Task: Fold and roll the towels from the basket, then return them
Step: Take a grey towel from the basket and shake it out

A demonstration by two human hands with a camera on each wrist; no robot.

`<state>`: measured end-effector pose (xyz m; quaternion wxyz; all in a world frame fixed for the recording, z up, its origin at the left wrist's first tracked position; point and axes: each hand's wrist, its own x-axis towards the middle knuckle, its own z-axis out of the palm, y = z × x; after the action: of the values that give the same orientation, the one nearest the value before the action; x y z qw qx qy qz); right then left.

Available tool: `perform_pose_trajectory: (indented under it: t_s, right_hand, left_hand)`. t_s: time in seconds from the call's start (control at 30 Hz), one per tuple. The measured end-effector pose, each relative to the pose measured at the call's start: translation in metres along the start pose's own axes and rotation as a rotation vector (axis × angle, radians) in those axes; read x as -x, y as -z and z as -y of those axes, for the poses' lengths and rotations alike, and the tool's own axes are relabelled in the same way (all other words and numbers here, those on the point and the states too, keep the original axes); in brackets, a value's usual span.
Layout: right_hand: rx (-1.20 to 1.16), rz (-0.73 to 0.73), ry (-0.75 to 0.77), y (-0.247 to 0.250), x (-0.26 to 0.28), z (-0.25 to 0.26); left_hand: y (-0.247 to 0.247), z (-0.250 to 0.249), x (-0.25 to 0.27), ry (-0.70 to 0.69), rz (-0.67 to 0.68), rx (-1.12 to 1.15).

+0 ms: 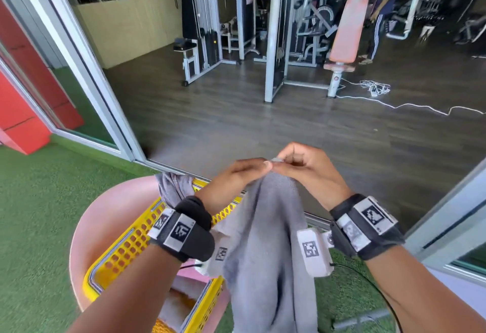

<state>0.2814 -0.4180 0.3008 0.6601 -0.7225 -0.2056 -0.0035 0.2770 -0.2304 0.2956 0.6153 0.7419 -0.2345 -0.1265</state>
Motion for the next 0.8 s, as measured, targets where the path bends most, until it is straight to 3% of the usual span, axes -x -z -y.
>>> perform_pose_trajectory:
  t_s: [0.07, 0.17, 0.37, 0.43, 0.6, 0.7, 0.8]
  right_hand:
    - [-0.021, 0.003, -0.012, -0.002, -0.001, -0.001]
    - [-0.112, 0.035, -0.082, -0.007, 0.009, -0.014]
    - [-0.536, 0.021, -0.276, -0.010, 0.035, -0.035]
    - [-0.500, 0.018, -0.261, -0.004, 0.032, -0.030]
    - [-0.300, 0.174, -0.251, -0.004, 0.023, -0.024]
    - [-0.420, 0.098, -0.253, -0.007, 0.024, -0.022]
    - [-0.335, 0.015, -0.140, -0.008, 0.015, -0.006]
  left_hand:
    - [0.000, -0.006, -0.003, -0.030, -0.066, 0.033]
    - [0.006, -0.013, -0.004, -0.068, -0.081, -0.135]
    - [0.020, -0.024, -0.002, -0.084, -0.080, -0.233]
    - [0.024, -0.023, -0.001, -0.067, -0.042, -0.227]
    - [0.026, -0.030, -0.005, -0.104, -0.015, -0.321]
    - [0.036, -0.027, -0.008, -0.117, -0.055, -0.332]
    - [0.034, -0.015, -0.002, -0.086, -0.102, -0.270]
